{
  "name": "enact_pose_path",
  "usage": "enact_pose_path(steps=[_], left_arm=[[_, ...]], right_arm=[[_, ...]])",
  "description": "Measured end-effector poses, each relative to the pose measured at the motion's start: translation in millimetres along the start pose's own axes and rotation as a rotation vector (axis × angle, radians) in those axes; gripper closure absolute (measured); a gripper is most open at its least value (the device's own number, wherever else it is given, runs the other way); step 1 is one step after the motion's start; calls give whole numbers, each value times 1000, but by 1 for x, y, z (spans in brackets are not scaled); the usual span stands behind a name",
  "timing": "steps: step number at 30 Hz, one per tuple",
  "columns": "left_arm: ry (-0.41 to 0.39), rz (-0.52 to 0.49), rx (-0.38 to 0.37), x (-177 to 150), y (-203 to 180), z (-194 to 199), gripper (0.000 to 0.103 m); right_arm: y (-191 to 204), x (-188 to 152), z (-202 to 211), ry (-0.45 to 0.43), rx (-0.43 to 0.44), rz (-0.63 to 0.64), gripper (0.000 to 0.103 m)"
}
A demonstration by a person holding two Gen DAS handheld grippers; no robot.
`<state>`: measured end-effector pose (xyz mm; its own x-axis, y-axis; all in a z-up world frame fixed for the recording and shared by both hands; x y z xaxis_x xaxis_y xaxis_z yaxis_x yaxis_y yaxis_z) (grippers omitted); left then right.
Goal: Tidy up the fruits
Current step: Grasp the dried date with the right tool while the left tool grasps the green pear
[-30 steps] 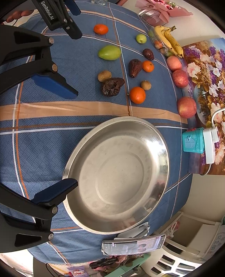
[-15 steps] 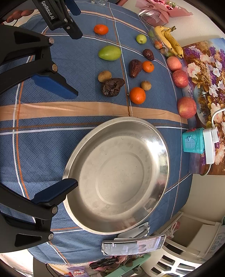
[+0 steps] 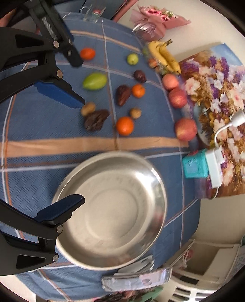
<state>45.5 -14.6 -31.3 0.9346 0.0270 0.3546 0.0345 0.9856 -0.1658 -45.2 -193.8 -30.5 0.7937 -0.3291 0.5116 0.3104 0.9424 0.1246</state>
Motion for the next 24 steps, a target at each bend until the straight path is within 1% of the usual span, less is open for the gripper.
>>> enact_pose_path(steps=[2, 4, 6, 10, 12, 14, 16, 19, 21, 23, 24], left_arm=[[15, 23, -3, 7, 1, -8, 7], [32, 43, -24, 14, 0, -14, 12], [48, 61, -43, 20, -2, -21, 14], [66, 85, -57, 30, -6, -32, 21], [80, 84, -61, 33, -10, -38, 23], [94, 79, -58, 34, -13, -45, 26], [108, 84, -51, 36, -14, -52, 31], [130, 98, -49, 37, -14, -61, 33], [139, 100, -54, 37, -14, -64, 36], [150, 108, -79, 37, -15, -66, 50], [160, 129, -105, 37, -14, -67, 53]], right_arm=[[8, 6, -2, -10, 10, 14, 11], [15, 13, -7, -11, 22, 37, 15], [19, 19, -13, -2, 33, 48, 32], [23, 27, -35, 46, 59, 47, 38], [26, 29, -43, 63, 63, 54, 45], [28, 32, -54, 86, 66, 53, 46], [29, 34, -63, 106, 74, 44, 49], [30, 34, -76, 141, 89, 38, 52], [31, 34, -81, 154, 96, 35, 55], [30, 34, -83, 161, 113, 24, 57], [30, 34, -84, 165, 121, 16, 59]])
Point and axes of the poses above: each gripper's, at about its wrist camera, not at the fingertips, and z roughly against the way its jaws point, y to its left, x to its top, the point moved 2 cm from there along -z, roughly the way its jaws point, and after that the axes turned 7 degrees about z, right-handed, at the moved point
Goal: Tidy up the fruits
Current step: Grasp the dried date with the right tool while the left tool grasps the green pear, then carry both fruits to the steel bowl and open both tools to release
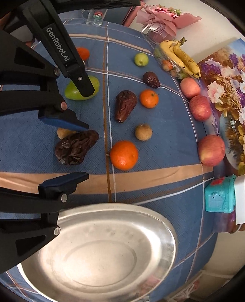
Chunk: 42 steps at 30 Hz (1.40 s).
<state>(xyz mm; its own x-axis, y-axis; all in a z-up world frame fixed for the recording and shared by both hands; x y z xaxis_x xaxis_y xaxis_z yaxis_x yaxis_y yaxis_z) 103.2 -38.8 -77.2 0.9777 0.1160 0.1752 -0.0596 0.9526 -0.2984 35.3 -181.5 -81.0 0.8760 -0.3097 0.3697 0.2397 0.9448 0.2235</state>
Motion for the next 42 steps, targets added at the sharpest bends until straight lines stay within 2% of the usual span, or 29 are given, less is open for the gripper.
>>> enact_pose_path(steps=[2, 8, 18, 24, 28, 34, 38, 42], left_arm=[[4, 19, -29, 1, 1, -1, 62], [0, 41, -44, 3, 8, 5, 62], [-82, 19, -82, 5, -3, 36, 62], [-69, -70, -114, -9, -43, 38, 62], [-48, -157, -139, -22, -82, 32, 62], [-12, -268, -197, -46, -142, 22, 62], [24, -320, -230, -59, -169, 15, 61], [18, -344, -243, -65, -179, 17, 60]], right_arm=[[-1, -1, -1, 1, 24, -10, 64], [-1, -1, 7, -24, 48, -22, 65], [-16, 8, 39, -119, 32, -73, 65], [-62, 4, 66, -160, -75, -189, 65], [-105, -6, 72, -147, -204, -297, 65], [-156, -23, 74, -126, -218, -452, 65], [-169, -28, 80, -134, -234, -483, 64], [-176, -31, 85, -144, -246, -490, 64]])
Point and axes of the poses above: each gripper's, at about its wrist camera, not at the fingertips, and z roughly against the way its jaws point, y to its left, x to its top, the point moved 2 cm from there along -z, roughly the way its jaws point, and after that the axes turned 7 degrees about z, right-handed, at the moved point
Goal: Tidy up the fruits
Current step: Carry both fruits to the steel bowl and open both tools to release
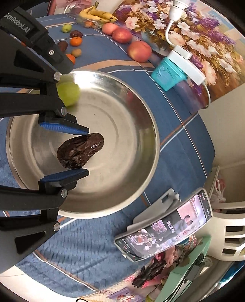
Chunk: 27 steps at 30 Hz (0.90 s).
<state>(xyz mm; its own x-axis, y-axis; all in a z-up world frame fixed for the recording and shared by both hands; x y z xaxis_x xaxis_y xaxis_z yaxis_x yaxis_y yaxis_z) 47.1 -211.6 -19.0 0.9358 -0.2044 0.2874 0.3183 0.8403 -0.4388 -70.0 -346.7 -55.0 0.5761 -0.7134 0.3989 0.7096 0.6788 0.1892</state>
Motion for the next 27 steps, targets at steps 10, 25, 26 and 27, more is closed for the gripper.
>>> enact_pose_path(steps=[10, 25, 26, 27], left_arm=[[-7, 67, 80, 6, 34, 10, 48], [-68, 59, 522, 14, 134, 42, 0], [-74, 40, 548, 15, 139, 45, 0], [-86, 18, 581, 15, 144, 50, 0]], right_arm=[[12, -2, 3, -2, -7, 48, 40], [53, -13, -6, 23, 11, 214, 11], [58, -14, -6, 16, 16, 229, 10], [61, -15, -6, 10, 21, 240, 10]])
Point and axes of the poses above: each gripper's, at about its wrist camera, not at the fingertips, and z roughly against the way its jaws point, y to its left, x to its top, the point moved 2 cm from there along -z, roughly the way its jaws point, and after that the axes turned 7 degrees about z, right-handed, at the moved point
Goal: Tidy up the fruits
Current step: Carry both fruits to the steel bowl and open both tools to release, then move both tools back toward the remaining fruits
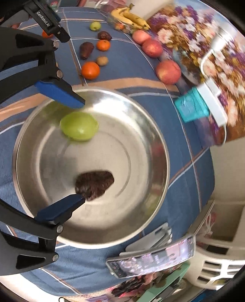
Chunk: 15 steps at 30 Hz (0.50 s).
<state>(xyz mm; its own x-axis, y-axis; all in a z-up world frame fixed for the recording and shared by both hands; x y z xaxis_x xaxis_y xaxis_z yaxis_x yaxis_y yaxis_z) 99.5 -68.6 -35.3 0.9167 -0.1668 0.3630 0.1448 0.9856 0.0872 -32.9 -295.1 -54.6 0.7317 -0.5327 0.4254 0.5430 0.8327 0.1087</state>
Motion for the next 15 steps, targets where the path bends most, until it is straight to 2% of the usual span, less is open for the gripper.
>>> enact_pose_path(steps=[3, 7, 15], left_arm=[[-19, 14, 41, 5, 18, -1, 0], [-25, 94, 13, 11, 45, 1, 0], [-26, 198, -25, 15, 86, 1, 0]], right_arm=[[11, 0, 4, -25, 18, 23, 10], [26, 0, 7, -42, 35, 61, 10], [49, -5, 0, 10, 104, 79, 10]])
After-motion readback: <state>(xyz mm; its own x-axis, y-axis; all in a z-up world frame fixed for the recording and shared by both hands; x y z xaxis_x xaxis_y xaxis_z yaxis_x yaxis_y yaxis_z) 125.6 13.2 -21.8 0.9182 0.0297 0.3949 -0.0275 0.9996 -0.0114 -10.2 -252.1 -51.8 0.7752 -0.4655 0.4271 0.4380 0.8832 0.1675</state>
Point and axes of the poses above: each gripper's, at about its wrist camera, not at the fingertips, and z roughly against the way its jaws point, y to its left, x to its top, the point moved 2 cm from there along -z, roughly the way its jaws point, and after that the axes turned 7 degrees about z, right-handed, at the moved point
